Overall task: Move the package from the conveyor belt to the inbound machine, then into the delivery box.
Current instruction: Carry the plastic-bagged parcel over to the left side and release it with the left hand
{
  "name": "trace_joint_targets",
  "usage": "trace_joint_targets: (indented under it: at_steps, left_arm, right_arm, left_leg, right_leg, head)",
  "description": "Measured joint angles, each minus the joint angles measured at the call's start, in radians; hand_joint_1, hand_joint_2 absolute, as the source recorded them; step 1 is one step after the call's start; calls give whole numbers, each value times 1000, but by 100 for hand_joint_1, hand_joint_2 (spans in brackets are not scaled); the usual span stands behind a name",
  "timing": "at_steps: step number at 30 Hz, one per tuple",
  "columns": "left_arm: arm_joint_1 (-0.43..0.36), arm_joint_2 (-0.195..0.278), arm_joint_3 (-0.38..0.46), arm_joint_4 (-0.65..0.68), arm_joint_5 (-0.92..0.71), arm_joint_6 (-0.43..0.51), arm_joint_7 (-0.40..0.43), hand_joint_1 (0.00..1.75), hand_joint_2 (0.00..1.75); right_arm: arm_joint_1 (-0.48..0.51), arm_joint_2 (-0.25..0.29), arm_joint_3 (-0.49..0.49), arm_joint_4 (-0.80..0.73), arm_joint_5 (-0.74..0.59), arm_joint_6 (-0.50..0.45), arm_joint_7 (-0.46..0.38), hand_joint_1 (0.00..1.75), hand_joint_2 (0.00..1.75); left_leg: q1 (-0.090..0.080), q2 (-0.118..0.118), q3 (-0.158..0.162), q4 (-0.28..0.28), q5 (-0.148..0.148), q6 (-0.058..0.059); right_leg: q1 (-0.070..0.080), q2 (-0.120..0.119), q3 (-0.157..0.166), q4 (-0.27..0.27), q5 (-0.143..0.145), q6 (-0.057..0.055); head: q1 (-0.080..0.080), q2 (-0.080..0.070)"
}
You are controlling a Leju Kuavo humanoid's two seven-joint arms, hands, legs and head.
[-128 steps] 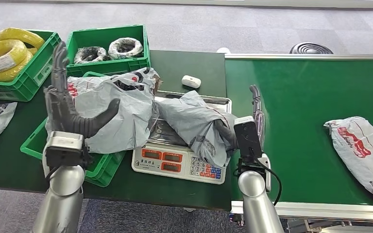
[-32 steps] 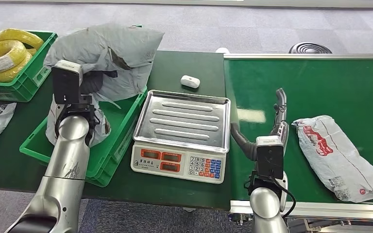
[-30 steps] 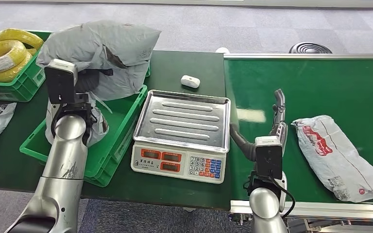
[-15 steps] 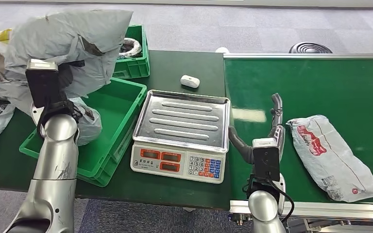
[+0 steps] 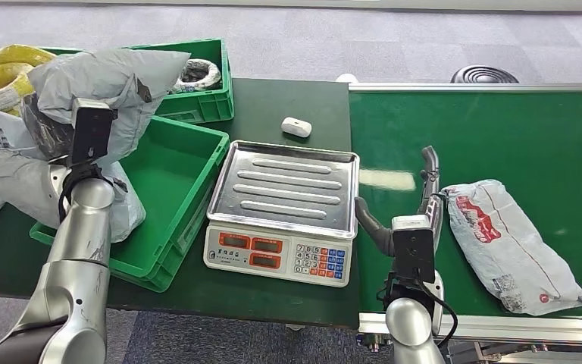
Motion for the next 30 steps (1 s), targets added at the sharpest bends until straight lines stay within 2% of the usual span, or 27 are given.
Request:
trace_joint_targets:
  at_steps: [1,7,12,22,26,30]
  left_arm:
    - [-1,0,8,14,-6,0,1,0,175]
    - [-11,-4,41,99,-30,0,19,0,175]
    - [-16,-9,56,150,-10,0,-8,0,175]
    - [-10,-26,44,159,38,1,-41,0,175]
    - [21,-36,-11,75,101,-2,-33,0,175]
    - [77,-47,-106,-81,195,-55,1,0,175]
  right_arm:
    - [0,0,1,0,0,0,0,0,175]
    - [0,0,4,1,0,-2,2,0,175]
    - [-2,0,4,3,0,-3,8,0,175]
    - [-10,0,4,12,29,-16,26,0,175]
    - [-22,0,1,20,153,-81,83,0,175]
    - [-47,1,-14,34,387,-176,221,0,175]
  left_leg:
    - [0,0,0,0,0,0]
    - [0,0,0,0,0,0]
    - [0,0,0,0,0,0]
    - [0,0,0,0,0,0]
    - [0,0,0,0,0,0]
    - [0,0,0,0,0,0]
  right_leg:
    - [0,0,0,0,0,0]
    - [0,0,0,0,0,0]
    - [0,0,0,0,0,0]
    - [0,0,0,0,0,0]
    - [0,0,0,0,0,0]
    - [0,0,0,0,0,0]
  head:
    - [0,0]
    - [0,0]
    - [0,0]
    - [0,0]
    - [0,0]
    - [0,0]
